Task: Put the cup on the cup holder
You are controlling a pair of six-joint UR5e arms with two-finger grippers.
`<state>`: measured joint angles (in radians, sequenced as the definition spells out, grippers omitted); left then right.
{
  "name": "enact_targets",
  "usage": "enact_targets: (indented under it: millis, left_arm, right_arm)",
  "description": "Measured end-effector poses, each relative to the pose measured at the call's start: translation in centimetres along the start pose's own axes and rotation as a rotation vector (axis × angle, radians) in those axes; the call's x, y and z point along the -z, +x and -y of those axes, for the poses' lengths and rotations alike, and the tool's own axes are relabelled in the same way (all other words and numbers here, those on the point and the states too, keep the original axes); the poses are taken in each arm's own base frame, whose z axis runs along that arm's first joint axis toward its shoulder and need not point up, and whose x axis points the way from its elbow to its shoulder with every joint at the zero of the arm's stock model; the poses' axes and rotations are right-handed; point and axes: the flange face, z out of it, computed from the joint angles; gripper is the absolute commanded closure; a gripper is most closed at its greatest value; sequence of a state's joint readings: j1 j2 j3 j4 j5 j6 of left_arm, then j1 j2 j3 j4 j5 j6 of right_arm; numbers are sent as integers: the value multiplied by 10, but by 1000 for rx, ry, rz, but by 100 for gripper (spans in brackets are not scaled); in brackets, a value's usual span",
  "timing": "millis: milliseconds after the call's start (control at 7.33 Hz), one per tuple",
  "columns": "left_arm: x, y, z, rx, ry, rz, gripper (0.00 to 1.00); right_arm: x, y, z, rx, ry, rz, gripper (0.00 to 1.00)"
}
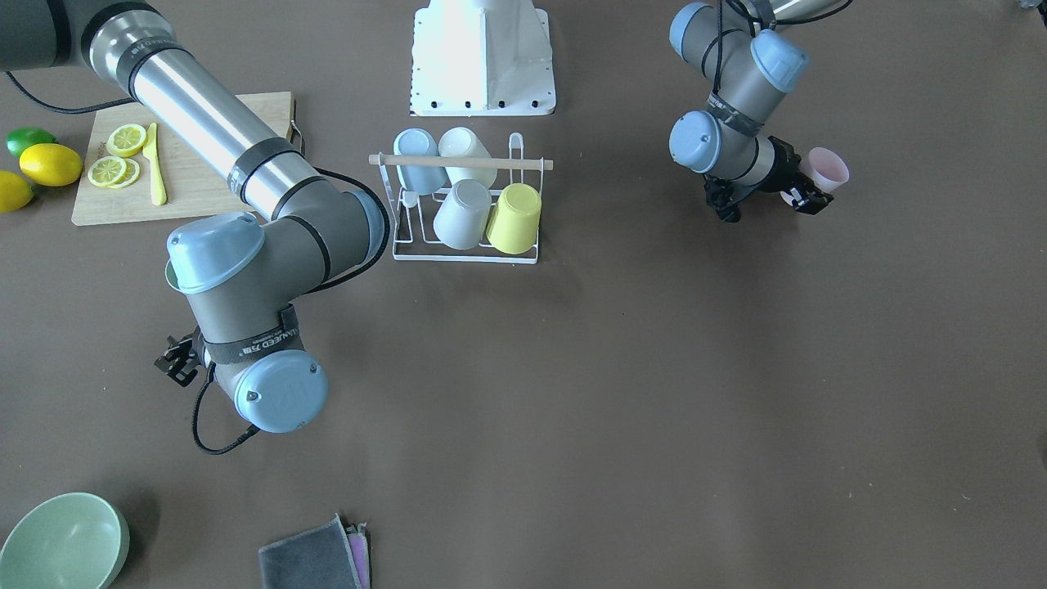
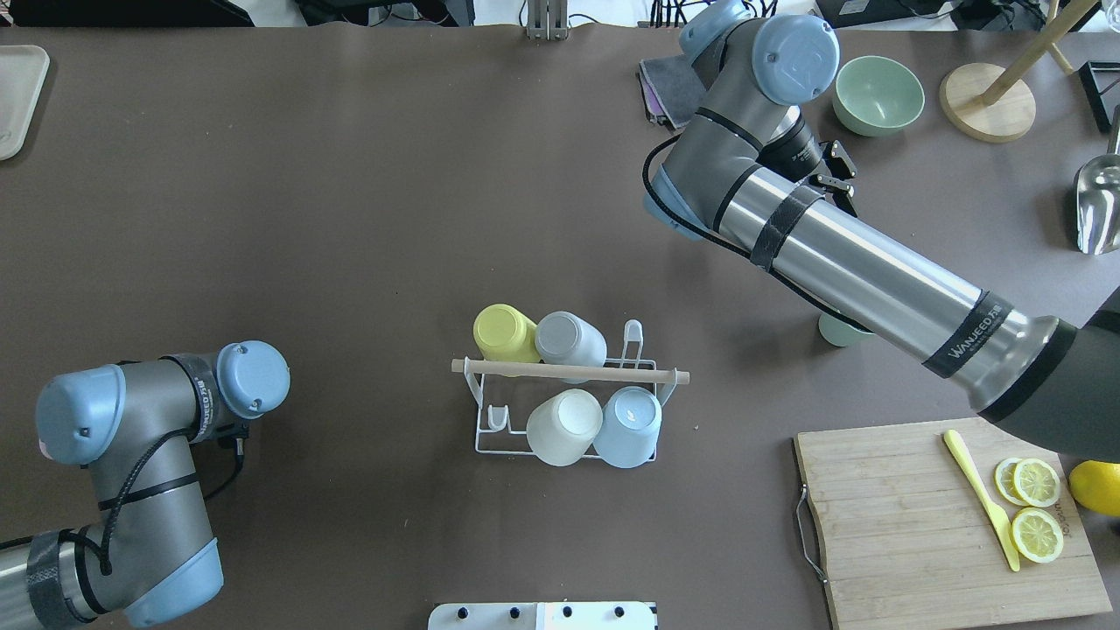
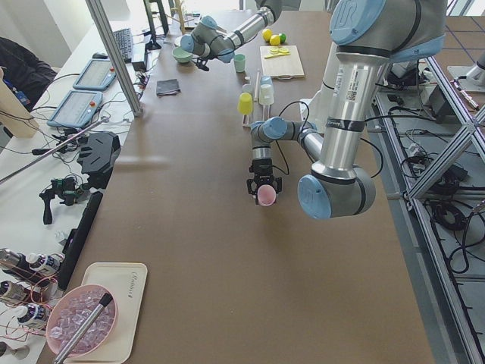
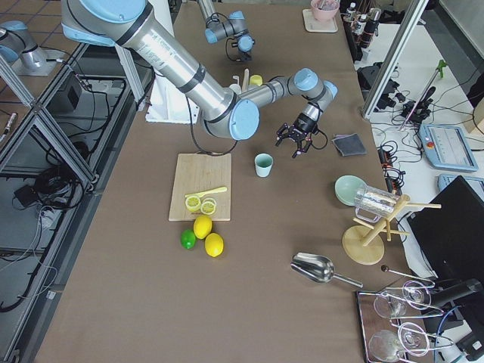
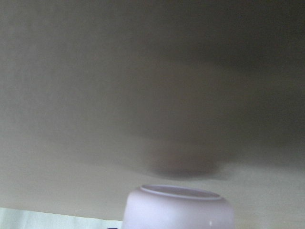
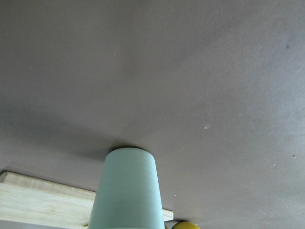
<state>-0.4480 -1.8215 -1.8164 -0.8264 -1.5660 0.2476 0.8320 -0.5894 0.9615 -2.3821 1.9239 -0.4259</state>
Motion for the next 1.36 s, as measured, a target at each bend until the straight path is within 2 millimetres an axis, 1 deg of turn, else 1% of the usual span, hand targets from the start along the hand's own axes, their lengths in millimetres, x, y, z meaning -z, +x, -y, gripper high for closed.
enact_targets:
  millis: [136,273,545,682,955,1091,1227,1364]
  left_arm:
    - [10,-14,-11,25,28,10,48]
    - [20,-32,-24,58,61,28,48]
    - [40,-74,-56,134,125,46,49]
    - [53,-93,-69,173,165,55,49]
    - [84,-124,-86,239,261,86,49]
    - [103,-139,-94,273,307,102,49]
    - [122,-151,-104,303,349,118,49]
    - [137,-157,-118,327,388,134,51]
  right_arm:
    - [-8,-2,3,18,-24,4,3]
    - [-13,-7,6,30,-39,6,3]
    - [-28,-18,13,44,-72,9,3]
    - [-35,-22,15,48,-88,11,3]
    - [-48,-27,21,51,-113,21,3]
    - [-53,-30,24,52,-123,26,3]
    - [-58,-33,25,53,-135,30,3]
    - [-65,-37,27,53,-153,35,3]
